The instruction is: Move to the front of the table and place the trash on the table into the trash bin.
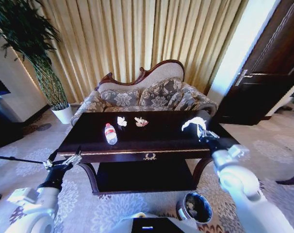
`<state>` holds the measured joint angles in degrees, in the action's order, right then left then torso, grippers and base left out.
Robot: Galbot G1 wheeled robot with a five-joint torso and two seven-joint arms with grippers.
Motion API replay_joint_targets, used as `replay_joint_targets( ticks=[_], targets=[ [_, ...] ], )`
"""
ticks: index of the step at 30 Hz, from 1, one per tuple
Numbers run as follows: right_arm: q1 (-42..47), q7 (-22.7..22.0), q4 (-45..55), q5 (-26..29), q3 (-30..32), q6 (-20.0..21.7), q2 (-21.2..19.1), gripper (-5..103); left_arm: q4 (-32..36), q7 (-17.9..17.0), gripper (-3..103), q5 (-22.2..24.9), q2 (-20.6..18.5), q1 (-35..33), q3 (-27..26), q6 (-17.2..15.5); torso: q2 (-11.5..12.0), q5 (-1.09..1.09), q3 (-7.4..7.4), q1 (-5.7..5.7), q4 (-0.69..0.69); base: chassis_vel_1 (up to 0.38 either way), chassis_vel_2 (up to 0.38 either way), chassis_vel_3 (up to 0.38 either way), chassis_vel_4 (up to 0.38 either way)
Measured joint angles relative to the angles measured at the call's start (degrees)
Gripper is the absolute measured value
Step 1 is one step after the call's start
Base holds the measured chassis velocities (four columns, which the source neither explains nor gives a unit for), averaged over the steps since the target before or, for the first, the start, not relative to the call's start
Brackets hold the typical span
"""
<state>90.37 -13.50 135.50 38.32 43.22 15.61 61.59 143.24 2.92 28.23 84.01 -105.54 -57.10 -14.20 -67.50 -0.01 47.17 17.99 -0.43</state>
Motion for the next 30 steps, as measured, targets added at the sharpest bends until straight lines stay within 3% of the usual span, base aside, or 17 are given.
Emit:
replay_joint_targets(
  ticks=[16,30],
  targets=[
    [2.8,-1.63,2.57,-3.39,-1.51,0.67,2.16,0,0.0,0.01,100,0.03,0.05,0.26,0.05,0.32,0.01,0.01,0.02,0.02,0.01,0.029,-0.029,-0.032,0.032],
    [2.59,-1.56,0.98,-3.63,-2.04,0.7,3.38,0,0.0,0.03,100,-0.15,0.28,0.38,0.28,0.25,-0.01,0.01,0.0,-0.02,0.0,0.254,-0.259,-0.245,0.242]
  ],
)
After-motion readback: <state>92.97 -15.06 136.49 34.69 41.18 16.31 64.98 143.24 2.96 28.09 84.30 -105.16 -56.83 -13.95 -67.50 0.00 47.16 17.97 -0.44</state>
